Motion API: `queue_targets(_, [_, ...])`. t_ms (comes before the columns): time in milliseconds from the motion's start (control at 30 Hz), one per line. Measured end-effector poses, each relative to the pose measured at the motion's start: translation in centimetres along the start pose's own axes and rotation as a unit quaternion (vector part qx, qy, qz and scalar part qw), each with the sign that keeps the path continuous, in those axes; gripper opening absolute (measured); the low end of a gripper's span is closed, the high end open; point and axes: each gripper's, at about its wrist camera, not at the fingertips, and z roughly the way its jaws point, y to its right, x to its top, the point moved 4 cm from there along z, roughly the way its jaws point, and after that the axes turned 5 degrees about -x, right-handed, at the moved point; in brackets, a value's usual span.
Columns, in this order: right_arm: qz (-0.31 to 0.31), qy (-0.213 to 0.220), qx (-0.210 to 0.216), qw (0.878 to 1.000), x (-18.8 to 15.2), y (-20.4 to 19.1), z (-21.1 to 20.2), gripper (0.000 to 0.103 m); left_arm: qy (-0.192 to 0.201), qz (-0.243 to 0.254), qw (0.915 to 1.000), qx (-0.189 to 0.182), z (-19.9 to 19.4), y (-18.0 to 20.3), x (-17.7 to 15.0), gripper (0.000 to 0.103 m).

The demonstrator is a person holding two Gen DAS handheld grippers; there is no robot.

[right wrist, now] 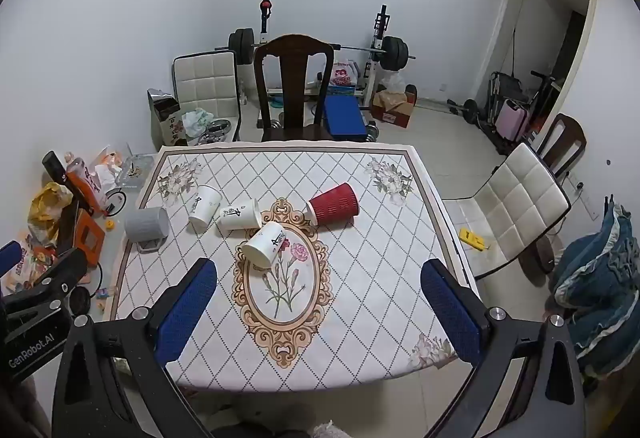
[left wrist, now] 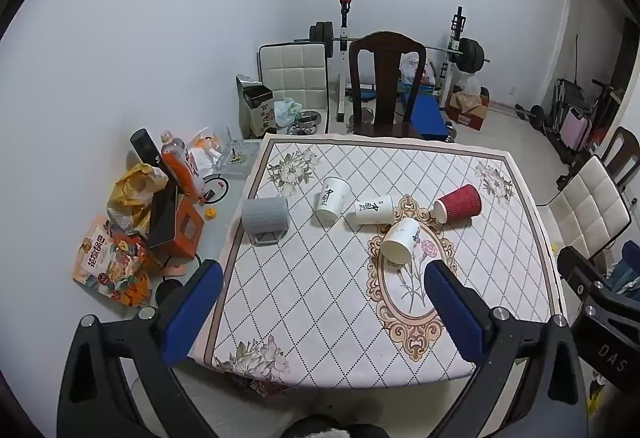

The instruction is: Flip cup upright

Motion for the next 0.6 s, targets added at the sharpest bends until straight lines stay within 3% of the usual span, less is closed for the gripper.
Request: queue_targets(600, [0.000,-0.004,0.006,1.000,-0.05,-0.12,-0.28,0.103,0.000,0.003,1.0000,0.008,-0.26,0.08,-0.08,0.103])
